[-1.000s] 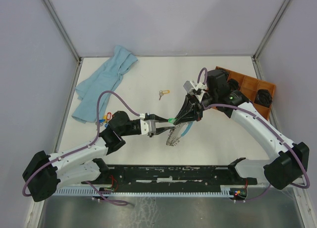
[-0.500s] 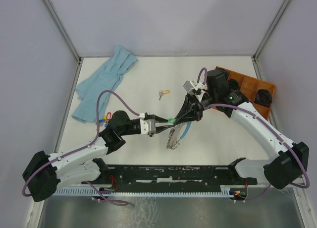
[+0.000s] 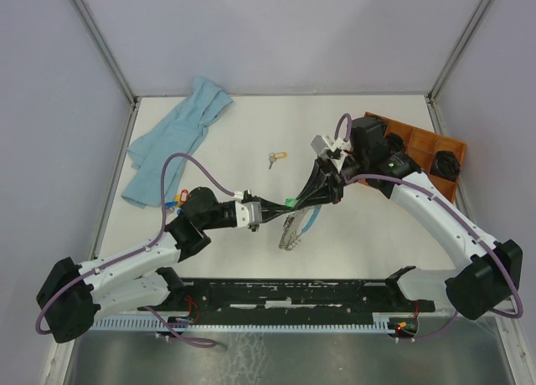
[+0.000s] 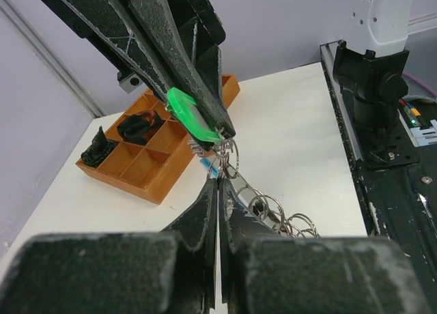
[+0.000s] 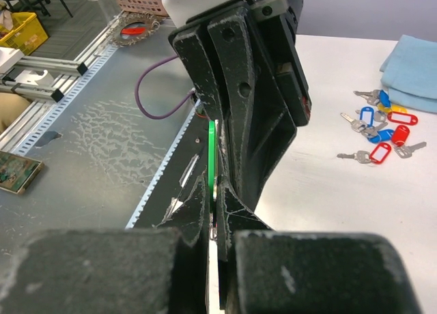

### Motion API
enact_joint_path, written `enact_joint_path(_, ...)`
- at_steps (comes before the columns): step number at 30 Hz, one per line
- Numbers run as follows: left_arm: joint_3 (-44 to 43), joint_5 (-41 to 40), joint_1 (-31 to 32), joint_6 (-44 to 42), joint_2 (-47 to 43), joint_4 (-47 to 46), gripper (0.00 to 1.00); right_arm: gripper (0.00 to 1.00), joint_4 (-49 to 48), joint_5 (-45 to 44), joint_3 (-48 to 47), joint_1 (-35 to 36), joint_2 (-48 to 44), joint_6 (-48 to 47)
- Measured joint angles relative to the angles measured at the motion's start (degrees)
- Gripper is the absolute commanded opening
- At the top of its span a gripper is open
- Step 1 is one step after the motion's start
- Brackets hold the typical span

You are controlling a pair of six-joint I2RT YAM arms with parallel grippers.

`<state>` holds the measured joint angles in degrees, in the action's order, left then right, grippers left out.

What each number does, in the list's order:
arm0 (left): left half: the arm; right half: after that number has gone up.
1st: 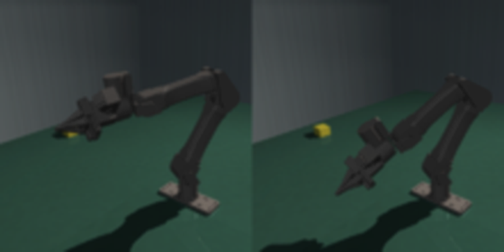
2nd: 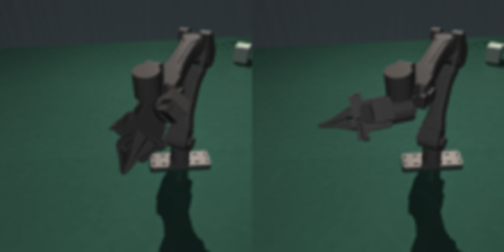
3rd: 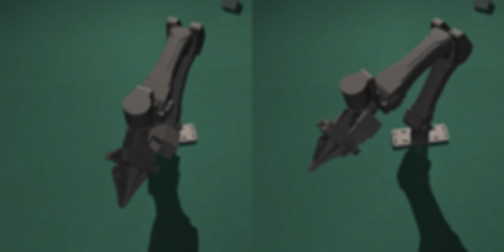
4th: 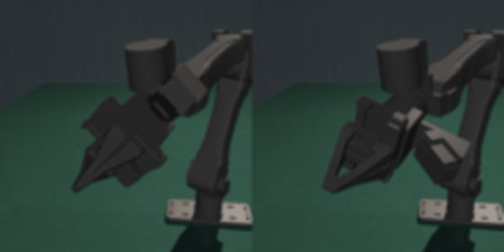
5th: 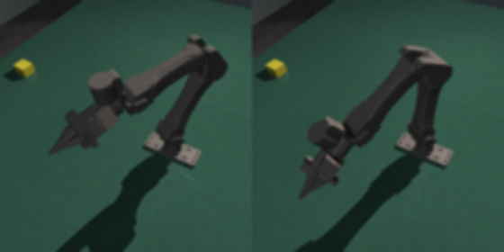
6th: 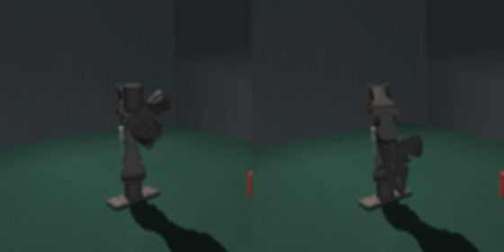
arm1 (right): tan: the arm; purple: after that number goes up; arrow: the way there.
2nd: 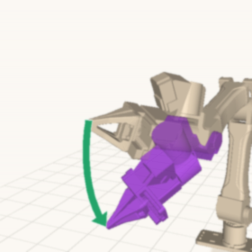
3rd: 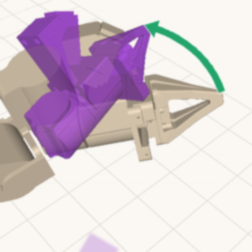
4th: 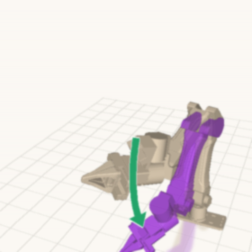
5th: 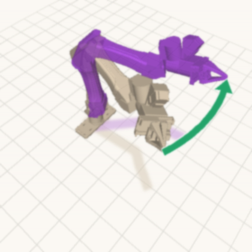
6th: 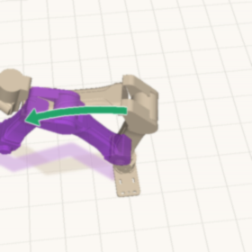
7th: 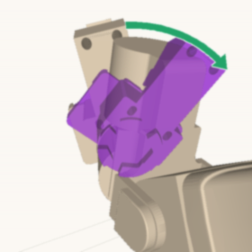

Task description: Remove the keys from the keyring

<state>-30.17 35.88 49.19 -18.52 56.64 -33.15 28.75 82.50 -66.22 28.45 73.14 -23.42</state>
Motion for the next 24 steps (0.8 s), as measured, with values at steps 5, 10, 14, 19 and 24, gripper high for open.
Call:
enact_joint_path(5, 0.07, -1.9, 0.0, 1.18, -1.84, 0.87, 0.03, 0.01, 0.02, 0.02, 0.0, -1.99, -0.04, 0.0)
enact_joint_path(10, 0.85, -4.17, 0.0, 4.07, -4.44, 1.75, 0.03, 0.01, 0.0, 0.04, 0.0, -4.02, -0.46, -0.02)
enact_joint_path(14, 1.55, -5.75, 0.0, 7.06, -5.84, 2.34, 0.03, 0.01, 0.0, -0.02, 0.0, -4.24, -0.46, -0.02)
enact_joint_path(19, 2.4, -7.1, 0.0, 12.33, -6.19, 1.6, 0.03, 0.01, 0.0, -0.04, 0.0, -4.24, -0.46, -0.04)
enact_joint_path(24, 3.15, -8.52, 0.0, 17.97, -5.46, -0.2, 0.03, 0.01, -0.04, -0.15, 0.0, -4.24, -0.46, -0.04)
